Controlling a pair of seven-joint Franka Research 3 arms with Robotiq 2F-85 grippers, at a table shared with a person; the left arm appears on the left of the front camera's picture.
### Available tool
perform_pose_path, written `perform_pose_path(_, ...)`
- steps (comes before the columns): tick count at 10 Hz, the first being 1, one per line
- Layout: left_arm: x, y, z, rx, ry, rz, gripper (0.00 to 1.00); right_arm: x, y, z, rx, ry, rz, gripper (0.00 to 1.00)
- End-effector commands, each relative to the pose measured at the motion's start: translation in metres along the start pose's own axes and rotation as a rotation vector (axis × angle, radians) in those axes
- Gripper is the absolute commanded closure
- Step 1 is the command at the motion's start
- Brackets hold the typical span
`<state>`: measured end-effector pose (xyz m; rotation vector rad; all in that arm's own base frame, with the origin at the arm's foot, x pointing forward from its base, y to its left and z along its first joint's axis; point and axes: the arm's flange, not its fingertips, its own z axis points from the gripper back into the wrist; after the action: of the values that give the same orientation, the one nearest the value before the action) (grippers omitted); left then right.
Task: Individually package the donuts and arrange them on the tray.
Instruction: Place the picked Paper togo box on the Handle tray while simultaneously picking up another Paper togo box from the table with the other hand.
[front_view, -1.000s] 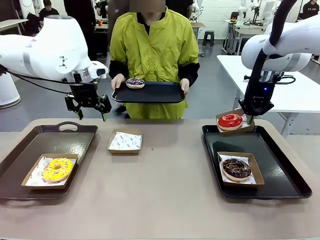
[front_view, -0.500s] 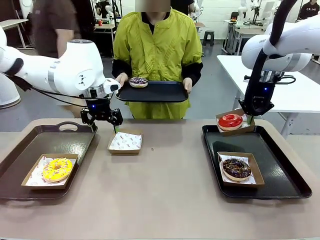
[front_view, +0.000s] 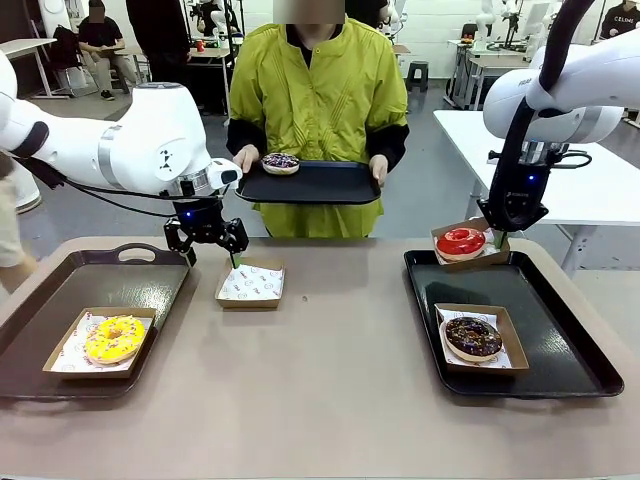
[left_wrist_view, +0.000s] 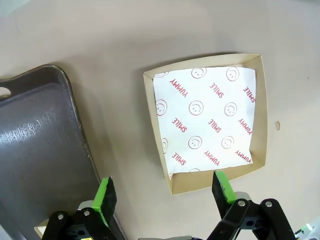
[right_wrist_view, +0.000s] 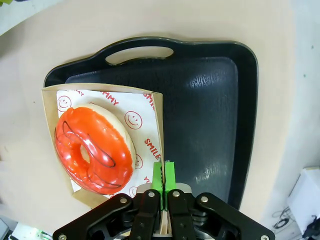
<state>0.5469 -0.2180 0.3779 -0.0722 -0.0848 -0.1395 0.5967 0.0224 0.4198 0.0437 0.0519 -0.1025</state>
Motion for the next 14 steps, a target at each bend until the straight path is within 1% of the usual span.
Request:
perform_pose_path(1, 0.0, -0.001, 0.0, 0.026, -0.007, 0.011, 0.0, 0.001, -0.001, 0.001, 0.013, -0.003, 0.007, 0.98)
perform_pose_path(3, 0.0, -0.001, 0.0, 0.026, -0.007, 0.011, 0.0, 0.001, -0.001, 0.001, 0.013, -0.003, 0.007, 0.98)
perform_pose_path(4, 0.0, 0.0, 0.0, 0.002, 0.0, -0.001, 0.0, 0.0, 0.0, 0.0, 0.0, 0.0, 0.0, 0.98)
perform_pose_path(6, 0.0, 0.003, -0.011, 0.005, 0.023, -0.004, 0.0, 0.0, 0.01, -0.015, -0.005, -0.009, 0.004, 0.98)
perform_pose_path(9, 0.015, -0.003, -0.027, 0.023, 0.051, -0.009, 0.0, 0.002, 0.014, -0.033, -0.023, 0.001, 0.04, 0.98)
perform_pose_path(14, 0.039, -0.012, -0.042, 0.041, 0.084, 0.015, 0.0, 0.01, 0.009, -0.05, -0.022, 0.031, 0.079, 0.98)
